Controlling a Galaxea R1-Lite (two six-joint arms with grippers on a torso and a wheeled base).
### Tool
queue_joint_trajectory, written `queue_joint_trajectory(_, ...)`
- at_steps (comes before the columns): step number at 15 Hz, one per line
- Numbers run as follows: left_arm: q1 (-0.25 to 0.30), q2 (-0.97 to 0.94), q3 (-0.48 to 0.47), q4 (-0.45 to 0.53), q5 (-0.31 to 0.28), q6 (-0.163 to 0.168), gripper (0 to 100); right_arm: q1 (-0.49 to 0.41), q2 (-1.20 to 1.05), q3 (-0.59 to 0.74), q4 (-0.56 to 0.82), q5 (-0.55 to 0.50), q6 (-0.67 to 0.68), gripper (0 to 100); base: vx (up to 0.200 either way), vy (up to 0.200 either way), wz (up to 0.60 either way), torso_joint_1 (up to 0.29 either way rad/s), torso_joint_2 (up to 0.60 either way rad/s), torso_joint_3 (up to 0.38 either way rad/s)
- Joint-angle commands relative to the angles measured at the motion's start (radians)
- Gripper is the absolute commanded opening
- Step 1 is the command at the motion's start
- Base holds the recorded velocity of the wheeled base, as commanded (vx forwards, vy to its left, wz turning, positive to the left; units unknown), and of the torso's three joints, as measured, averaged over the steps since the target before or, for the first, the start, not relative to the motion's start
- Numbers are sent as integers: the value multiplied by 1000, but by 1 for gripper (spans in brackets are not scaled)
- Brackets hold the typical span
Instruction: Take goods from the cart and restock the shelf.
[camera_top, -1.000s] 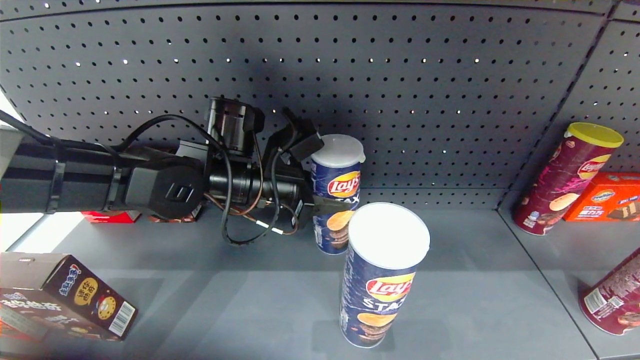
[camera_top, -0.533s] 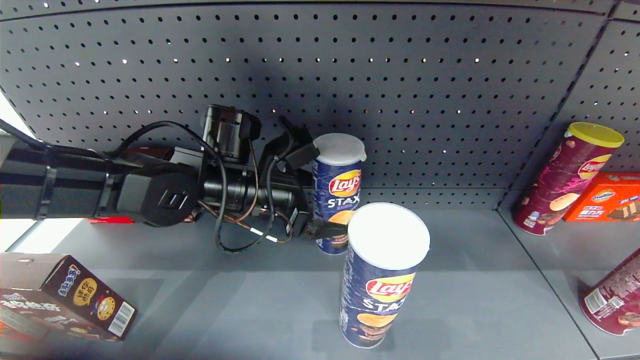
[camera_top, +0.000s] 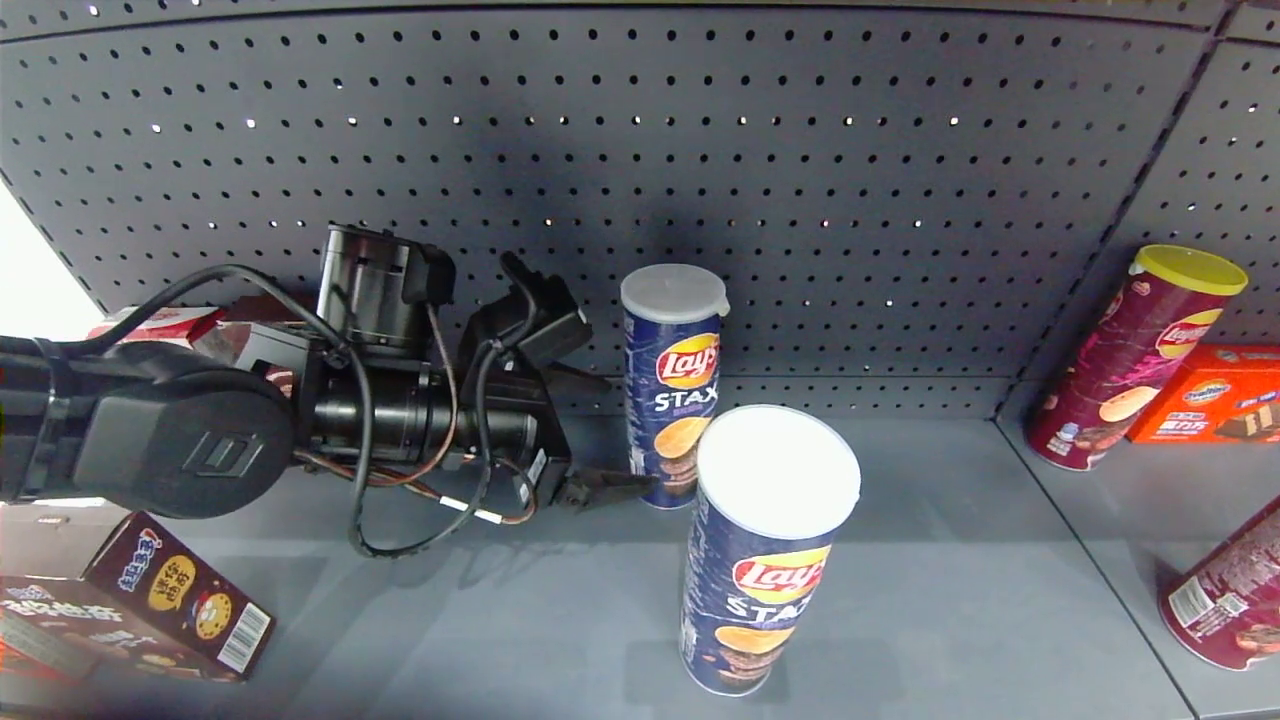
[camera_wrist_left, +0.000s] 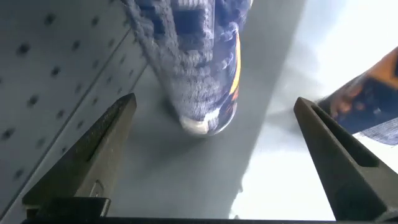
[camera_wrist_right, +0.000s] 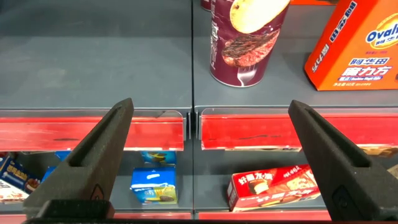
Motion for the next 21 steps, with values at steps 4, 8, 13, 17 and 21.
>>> queue_joint_trajectory(4, -3, -13, 1, 1, 55, -2, 100, 0, 0, 0, 0, 0, 0, 100, 0, 0, 0, 0, 0, 0)
queue_joint_trajectory(8, -7, 13, 0, -59, 124, -51, 100, 0, 0, 0, 0, 0, 0, 100, 0, 0, 0, 0, 0, 0)
queue_joint_trajectory(13, -9, 22, 1, -84, 139, -64, 100, 0, 0, 0, 0, 0, 0, 100, 0, 0, 0, 0, 0, 0)
queue_joint_trajectory(17, 7, 22, 3, -84, 151, -64, 100, 0, 0, 0, 0, 0, 0, 100, 0, 0, 0, 0, 0, 0)
queue_joint_trajectory(21, 8, 22, 1, -85, 176, -68, 100, 0, 0, 0, 0, 0, 0, 100, 0, 0, 0, 0, 0, 0)
